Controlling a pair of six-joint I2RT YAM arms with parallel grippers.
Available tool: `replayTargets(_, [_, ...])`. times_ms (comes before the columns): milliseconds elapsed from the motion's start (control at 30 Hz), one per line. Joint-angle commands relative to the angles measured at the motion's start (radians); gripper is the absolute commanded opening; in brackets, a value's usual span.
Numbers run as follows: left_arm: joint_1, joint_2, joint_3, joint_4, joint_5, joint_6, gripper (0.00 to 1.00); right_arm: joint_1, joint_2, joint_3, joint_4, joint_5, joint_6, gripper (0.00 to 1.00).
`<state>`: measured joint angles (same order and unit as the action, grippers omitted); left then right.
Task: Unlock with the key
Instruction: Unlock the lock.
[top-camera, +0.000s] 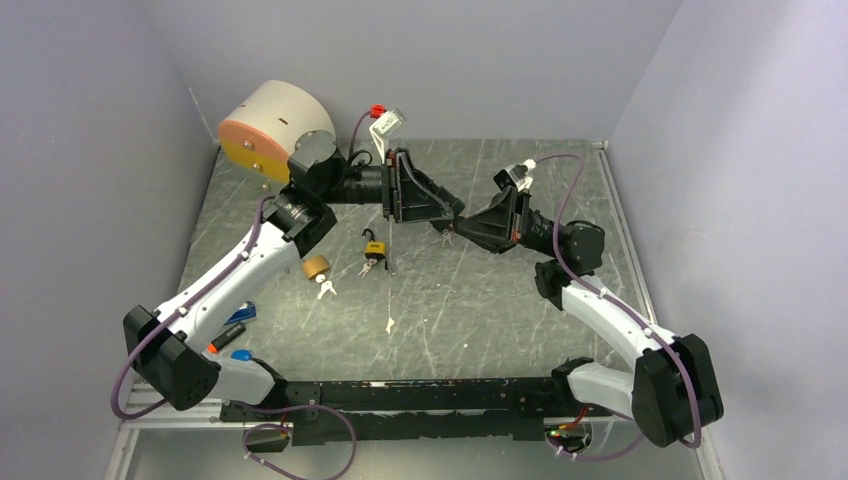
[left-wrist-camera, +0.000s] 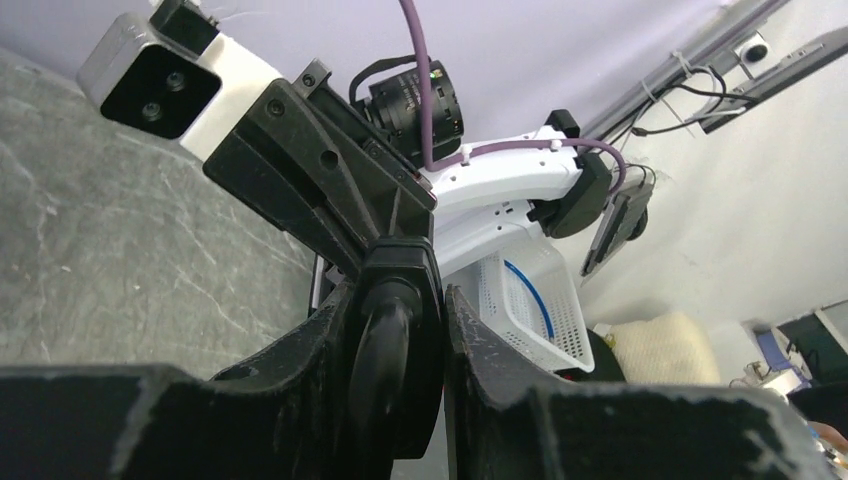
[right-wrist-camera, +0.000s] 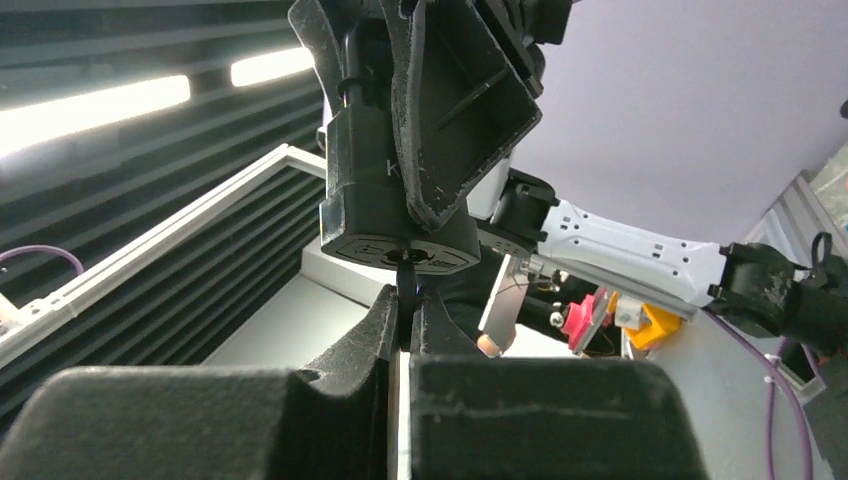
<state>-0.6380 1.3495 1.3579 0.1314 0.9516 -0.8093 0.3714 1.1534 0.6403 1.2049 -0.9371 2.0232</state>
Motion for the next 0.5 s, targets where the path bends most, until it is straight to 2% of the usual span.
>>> replayTargets(0, [-0.032, -0.009, 0.035, 0.186, 0.120, 0.008, 0.03, -0.015, -0.026, -0.015, 0.022, 0.164, 0.334, 0.00])
replayTargets(33, [-0.029, -0.010, 0.039, 0.169, 0.105, 0.003, 0.03, -0.021, -0.034, -0.010, -0.024, 0.136, 0.263, 0.00])
replayTargets(100, [-0.018, -0.018, 0.041, 0.112, 0.069, -0.015, 0.03, -0.044, -0.048, 0.017, -0.131, 0.064, 0.020, 0.00])
replayTargets(200, [-0.002, -0.054, 0.001, 0.040, -0.011, -0.043, 0.27, -0.071, -0.109, 0.066, -0.403, 0.038, -0.338, 0.00])
replayTargets(267, [0.006, -0.092, -0.041, 0.008, -0.081, -0.062, 0.47, -0.075, -0.148, 0.135, -0.648, 0.036, -0.591, 0.00])
replayTargets(300, [0.009, -0.114, -0.076, 0.020, -0.112, -0.079, 0.52, -0.075, -0.159, 0.188, -0.788, 0.034, -0.689, 0.00])
replayTargets(333, [0.013, -0.123, -0.097, 0.044, -0.124, -0.100, 0.55, -0.075, -0.166, 0.220, -0.867, 0.030, -0.770, 0.00])
replayTargets(400, [0.023, -0.141, -0.133, 0.094, -0.132, -0.148, 0.56, -0.075, -0.180, 0.254, -0.919, 0.013, -0.837, 0.00])
replayTargets(467, [0.027, -0.144, -0.156, 0.156, -0.123, -0.193, 0.45, -0.077, -0.186, 0.266, -0.926, -0.002, -0.856, 0.00])
